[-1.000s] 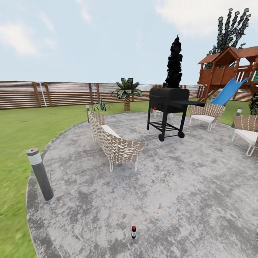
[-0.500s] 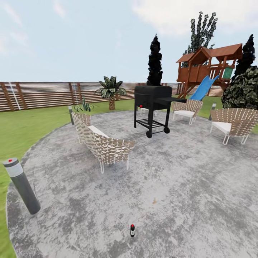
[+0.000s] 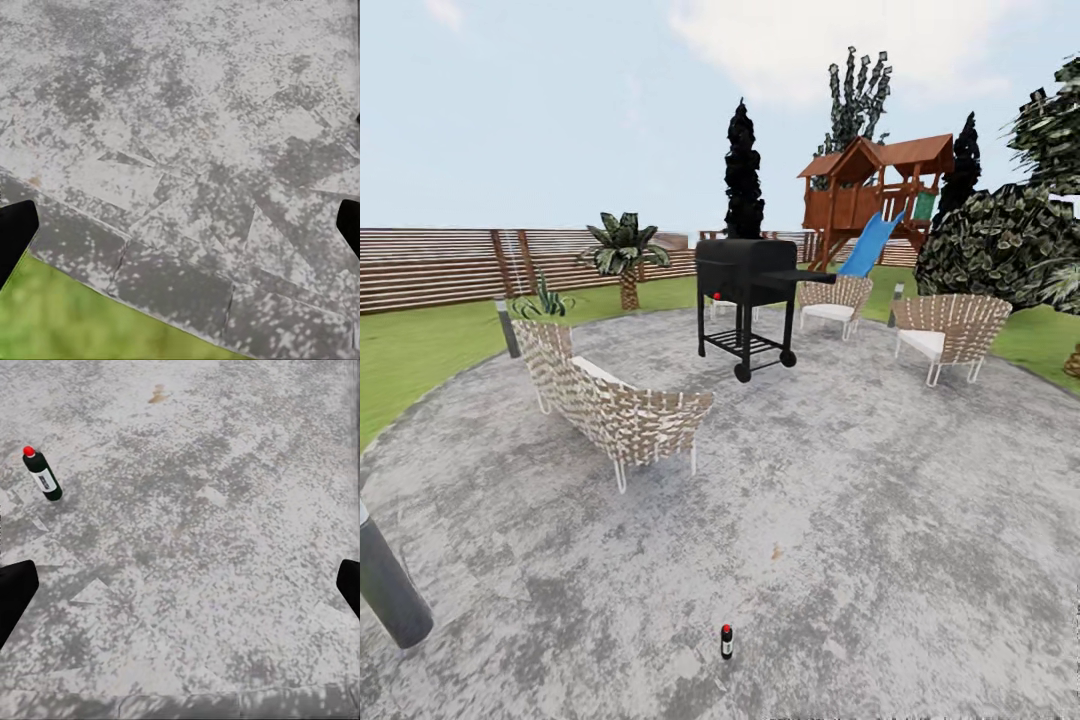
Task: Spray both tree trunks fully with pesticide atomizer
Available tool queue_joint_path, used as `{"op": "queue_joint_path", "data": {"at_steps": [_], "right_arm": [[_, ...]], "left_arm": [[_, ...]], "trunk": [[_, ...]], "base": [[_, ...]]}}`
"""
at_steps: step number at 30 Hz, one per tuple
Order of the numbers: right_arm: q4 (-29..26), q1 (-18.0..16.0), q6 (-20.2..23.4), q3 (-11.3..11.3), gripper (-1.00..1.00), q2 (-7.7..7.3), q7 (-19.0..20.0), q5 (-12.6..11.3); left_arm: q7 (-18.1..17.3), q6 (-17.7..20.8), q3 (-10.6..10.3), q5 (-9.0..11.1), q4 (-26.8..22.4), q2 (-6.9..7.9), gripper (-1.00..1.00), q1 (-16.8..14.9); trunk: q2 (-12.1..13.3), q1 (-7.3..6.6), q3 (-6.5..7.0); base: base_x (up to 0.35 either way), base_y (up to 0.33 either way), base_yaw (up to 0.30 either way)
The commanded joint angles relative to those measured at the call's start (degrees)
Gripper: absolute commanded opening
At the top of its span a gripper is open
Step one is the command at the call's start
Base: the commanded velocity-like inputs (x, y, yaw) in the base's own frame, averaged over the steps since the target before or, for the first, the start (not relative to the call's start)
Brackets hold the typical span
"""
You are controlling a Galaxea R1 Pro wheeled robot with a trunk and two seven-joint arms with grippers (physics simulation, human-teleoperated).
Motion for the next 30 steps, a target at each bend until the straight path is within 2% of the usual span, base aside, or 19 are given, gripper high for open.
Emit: {"op": "queue_joint_path", "data": {"at_steps": [1, 21, 30], "right_arm": [[0.04, -0.04, -0.18, -0.01, 1.0, 0.0, -0.02, 0.02], [-0.06, -0.04, -0.18, -0.01, 1.0, 0.0, -0.05, 0.03], [-0.05, -0.04, -0.19, -0.05, 1.0, 0.0, -0.09, 0.02]], "left_arm": [[0.06, -0.19, -0.07, 0.24, 0.04, 0.01, 1.0, -0.02], [0.06, -0.17, -0.16, 0.15, 0.04, 0.01, 1.0, -0.05], [0.06, -0.21, -0.08, 0.24, 0.04, 0.08, 1.0, -0.02]], "trunk": [[-0.03, 0.0, -0.06], [-0.03, 0.0, -0.06], [-0.03, 0.0, -0.06]], "base": [[0.0, 0.304, -0.128], [0.0, 0.304, -0.014], [0.0, 0.304, -0.236]]}}
